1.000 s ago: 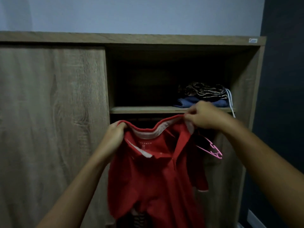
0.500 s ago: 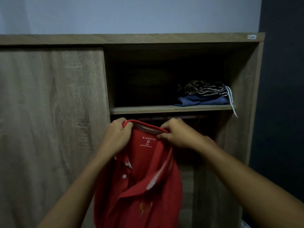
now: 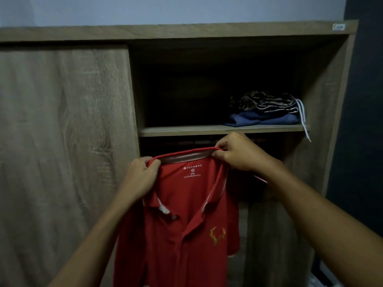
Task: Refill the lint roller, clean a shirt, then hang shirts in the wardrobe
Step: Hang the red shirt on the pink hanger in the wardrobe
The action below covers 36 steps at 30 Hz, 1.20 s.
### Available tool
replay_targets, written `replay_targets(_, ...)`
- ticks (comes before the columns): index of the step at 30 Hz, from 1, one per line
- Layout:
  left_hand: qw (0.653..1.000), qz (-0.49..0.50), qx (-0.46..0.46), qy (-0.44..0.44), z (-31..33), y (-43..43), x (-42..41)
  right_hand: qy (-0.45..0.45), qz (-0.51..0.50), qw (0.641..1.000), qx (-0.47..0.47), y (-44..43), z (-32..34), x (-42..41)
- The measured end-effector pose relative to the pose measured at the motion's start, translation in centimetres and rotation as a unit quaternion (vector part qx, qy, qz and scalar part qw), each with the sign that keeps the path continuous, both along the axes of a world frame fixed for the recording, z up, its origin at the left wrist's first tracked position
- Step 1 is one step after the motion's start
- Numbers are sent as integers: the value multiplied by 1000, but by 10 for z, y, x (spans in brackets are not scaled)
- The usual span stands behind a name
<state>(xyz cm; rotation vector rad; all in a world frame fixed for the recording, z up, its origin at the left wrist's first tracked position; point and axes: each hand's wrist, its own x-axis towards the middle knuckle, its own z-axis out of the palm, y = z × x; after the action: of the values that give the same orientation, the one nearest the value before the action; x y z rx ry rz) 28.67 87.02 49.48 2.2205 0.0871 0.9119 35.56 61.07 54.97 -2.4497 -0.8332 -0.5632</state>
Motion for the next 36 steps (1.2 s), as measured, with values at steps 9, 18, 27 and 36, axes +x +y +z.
replay_targets(9,962,-161,-189,114,-20,-55,68,90,-40,995,19,-62,-50,64)
replay_targets(18,954,-226,-159,116,-38,-131,149,178,-105,965,163,-131,-107,143)
replay_targets(27,969,-205,-98,99,-40,-164,207,49,-292,955,14,-147,-138,230)
replay_targets(36,970,-178,-133,98,-48,-163,233,158,-297,942,-8,-146,-166,262)
